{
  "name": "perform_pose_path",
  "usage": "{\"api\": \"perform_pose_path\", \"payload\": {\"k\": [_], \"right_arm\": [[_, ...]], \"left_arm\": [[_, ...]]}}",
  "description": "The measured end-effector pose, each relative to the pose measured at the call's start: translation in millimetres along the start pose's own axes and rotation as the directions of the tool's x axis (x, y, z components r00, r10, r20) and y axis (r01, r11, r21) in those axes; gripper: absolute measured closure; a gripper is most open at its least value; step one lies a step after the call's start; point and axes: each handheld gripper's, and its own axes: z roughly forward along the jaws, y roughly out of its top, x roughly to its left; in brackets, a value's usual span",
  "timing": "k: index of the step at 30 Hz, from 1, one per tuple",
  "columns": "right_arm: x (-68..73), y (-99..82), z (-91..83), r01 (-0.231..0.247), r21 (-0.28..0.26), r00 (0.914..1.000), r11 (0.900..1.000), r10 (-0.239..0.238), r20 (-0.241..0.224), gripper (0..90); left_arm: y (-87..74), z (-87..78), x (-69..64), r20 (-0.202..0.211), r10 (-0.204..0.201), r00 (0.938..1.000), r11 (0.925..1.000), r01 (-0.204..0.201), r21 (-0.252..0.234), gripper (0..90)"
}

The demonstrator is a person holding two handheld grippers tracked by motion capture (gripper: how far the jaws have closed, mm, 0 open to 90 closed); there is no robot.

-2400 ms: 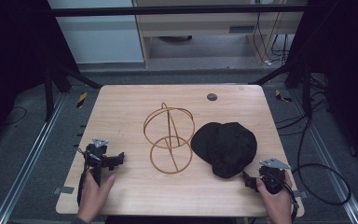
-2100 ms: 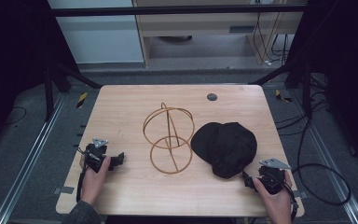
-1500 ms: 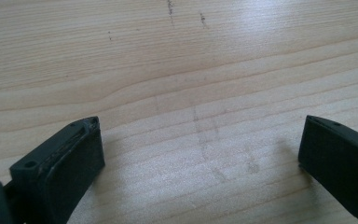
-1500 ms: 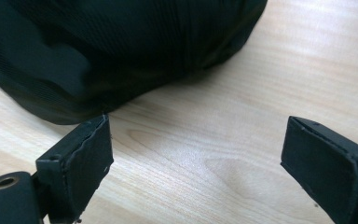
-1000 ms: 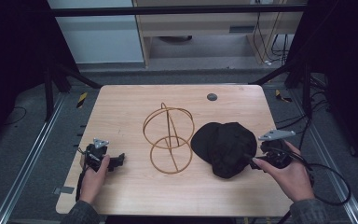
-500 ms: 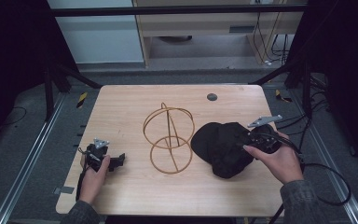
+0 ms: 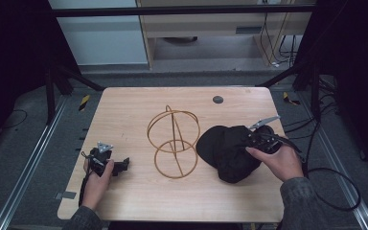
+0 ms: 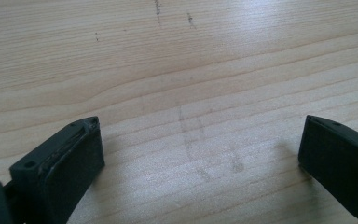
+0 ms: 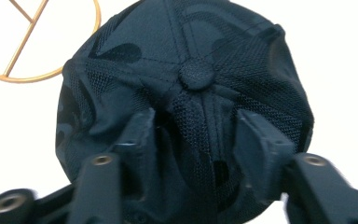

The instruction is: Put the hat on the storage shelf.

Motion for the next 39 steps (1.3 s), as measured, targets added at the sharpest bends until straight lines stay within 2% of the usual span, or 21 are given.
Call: {"api": "perform_pose_path", "payload": {"k": [1,2,4,5,9,12,17,30,32,39], "right_arm": [[-0.9,-0.1,1.1,0.001,0.005,1.0000,1.0000,-0.001,-0.008,60.7],[-0.9,-0.1,1.1,0.001,0.005,1.0000,1.0000,-0.001,-0.008,60.7],[-1.9,-0.1,3.0,-0.010,0.019,0.9997,0.9998,0.010,-0.023,69.6],[-1.9,-0.1,3.0,-0.010,0.019,0.9997,0.9998,0.010,-0.023,69.6],[-4.1,0.0,5.0,-0.012,0.012,0.9990,0.9999,0.012,-0.042,80.3],[-4.8,1.3,3.1,-0.014,0.006,0.9986,0.9999,0.014,-0.050,84.5],[-6.1,6.1,-8.6,-0.009,-0.007,0.9991,0.9999,0.009,-0.043,87.3],[-2.0,24.8,-58.8,0.029,0.000,0.9995,0.9996,-0.029,-0.010,88.2],[-3.0,26.8,-71.2,0.024,-0.011,0.9995,0.9996,-0.025,-0.021,88.3],[-3.3,30.3,-90.3,0.009,-0.030,0.9996,0.9995,-0.010,-0.027,88.4]], "left_arm": [[0.0,0.0,-0.1,0.000,0.000,1.0000,1.0000,0.000,0.000,0.0],[0.0,0.0,-0.2,0.000,0.000,1.0000,1.0000,0.000,0.000,0.0],[0.1,0.0,-0.3,0.000,0.001,1.0000,1.0000,-0.001,0.000,0.0],[0.1,0.0,-0.5,0.001,0.001,1.0000,1.0000,-0.001,0.000,0.0],[0.1,0.1,-0.7,0.001,0.002,1.0000,1.0000,-0.002,0.000,0.0],[0.1,0.0,-0.7,0.001,0.002,1.0000,1.0000,-0.002,0.000,0.0],[0.1,0.1,-0.7,0.001,0.001,1.0000,1.0000,-0.001,0.000,0.0],[0.1,0.1,-0.7,0.001,0.001,1.0000,1.0000,-0.001,0.000,0.0],[0.1,0.1,-0.7,0.001,0.001,1.0000,1.0000,-0.001,0.000,0.0],[0.1,0.2,-1.0,0.002,0.001,1.0000,1.0000,-0.001,-0.002,0.0]]}}
